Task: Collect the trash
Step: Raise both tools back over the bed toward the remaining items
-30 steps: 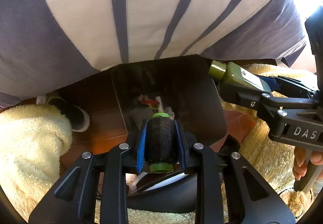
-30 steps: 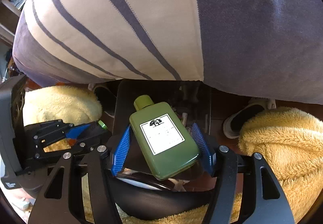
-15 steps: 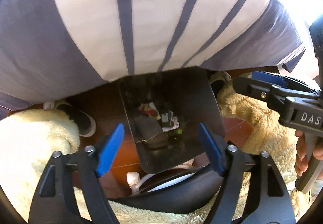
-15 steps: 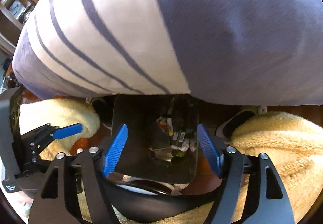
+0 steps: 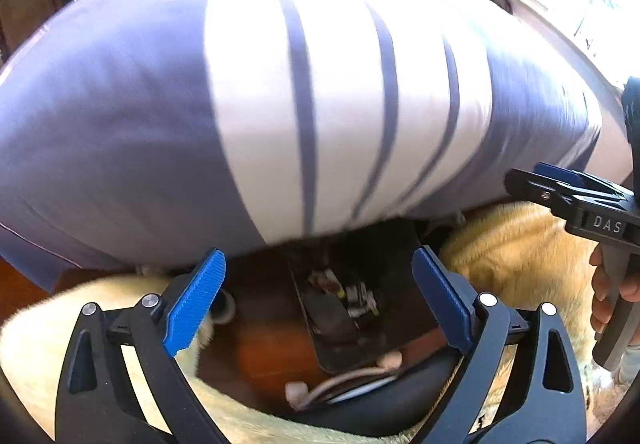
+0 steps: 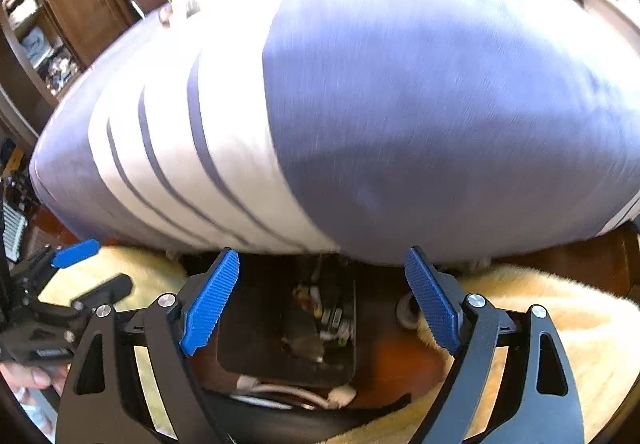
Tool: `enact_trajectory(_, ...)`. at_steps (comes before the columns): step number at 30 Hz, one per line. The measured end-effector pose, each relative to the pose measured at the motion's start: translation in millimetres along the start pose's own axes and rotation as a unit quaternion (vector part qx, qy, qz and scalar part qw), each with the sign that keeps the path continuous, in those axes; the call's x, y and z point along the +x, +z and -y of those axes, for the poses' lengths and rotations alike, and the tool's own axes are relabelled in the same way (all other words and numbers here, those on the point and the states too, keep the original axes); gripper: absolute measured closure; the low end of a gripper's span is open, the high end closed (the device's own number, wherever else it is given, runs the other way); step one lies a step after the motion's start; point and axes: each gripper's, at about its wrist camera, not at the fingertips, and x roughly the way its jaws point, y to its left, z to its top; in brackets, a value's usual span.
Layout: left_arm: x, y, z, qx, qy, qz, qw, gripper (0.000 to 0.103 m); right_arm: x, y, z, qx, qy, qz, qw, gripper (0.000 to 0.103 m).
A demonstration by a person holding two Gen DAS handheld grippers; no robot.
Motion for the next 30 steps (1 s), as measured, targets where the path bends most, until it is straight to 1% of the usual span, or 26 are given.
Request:
enact_trajectory(4,-23.4,22.6,-9.8,-0.002,0.019,0.037,0.9991,0.012,-22.4,20.3,0.0,-0.009,-0.007,0.037,0.999,0.015)
enact_trajectory(8,-38.2,43.8,-15.0,-0.005,0.031,0.063,0.9975,0.009,-35.6,41.4,-1.7,-0.018,-0.01,0.065,0.998,0.014)
enact_trajectory(13,-46.3,67.3,-28.9,-0.007,0.043,0.083,0.9956,0.009,-44.3,67.5,-9.3,-0.031,-0.012,0.091,0.995,0.013)
enact_trajectory(16,-46.2,81.1,-33.4,-0.008,0.047,0.089,0.9948,0.009,-43.7,82.3,-14.8,-0.04,-0.013,0.097,0.994,0.013)
enact_trajectory(20,-42.2,96.5,-42.6,-0.009,0.052,0.092,0.9943,0.009,-32.9,103.0,-24.7,-0.051,-0.016,0.095,0.994,0.013)
enact_trajectory(30,-2.8,144.8,-62.9,-0.012,0.062,0.076,0.9951,0.009,9.5,154.1,-36.2,-0.061,-0.01,0.078,0.995,0.013)
